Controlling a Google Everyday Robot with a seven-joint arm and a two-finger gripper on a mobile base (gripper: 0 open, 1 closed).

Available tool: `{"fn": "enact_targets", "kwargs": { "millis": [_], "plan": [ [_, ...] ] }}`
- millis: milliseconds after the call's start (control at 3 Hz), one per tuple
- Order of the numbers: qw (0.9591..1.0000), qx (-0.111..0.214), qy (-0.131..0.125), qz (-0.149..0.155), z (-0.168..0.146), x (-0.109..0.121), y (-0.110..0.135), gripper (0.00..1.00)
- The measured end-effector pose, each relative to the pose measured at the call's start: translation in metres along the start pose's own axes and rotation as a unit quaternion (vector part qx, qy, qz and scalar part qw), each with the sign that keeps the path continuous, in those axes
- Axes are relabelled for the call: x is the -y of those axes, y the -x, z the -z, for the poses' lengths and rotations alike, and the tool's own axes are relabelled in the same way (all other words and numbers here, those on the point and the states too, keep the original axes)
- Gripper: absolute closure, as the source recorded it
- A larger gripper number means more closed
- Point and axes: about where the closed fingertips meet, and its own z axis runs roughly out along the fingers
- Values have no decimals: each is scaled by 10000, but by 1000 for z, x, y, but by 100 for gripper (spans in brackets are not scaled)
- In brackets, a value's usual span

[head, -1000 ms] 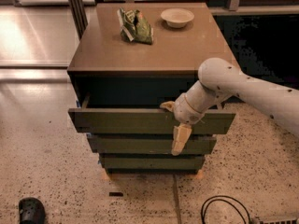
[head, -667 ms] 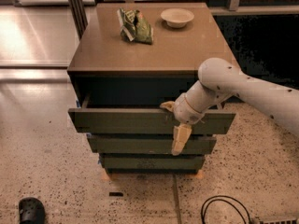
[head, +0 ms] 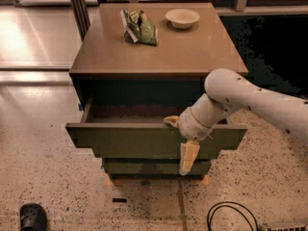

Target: Open top drawer

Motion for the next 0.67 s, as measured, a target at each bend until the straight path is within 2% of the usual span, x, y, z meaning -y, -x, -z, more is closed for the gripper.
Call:
{"fn": "enact_targets", "kwargs": {
  "millis": [333, 667],
  "plan": [
    [10000, 0, 0, 0, 0, 0, 0, 0],
    [9998, 73, 104, 130, -2, -8, 4, 0]
  ]
}}
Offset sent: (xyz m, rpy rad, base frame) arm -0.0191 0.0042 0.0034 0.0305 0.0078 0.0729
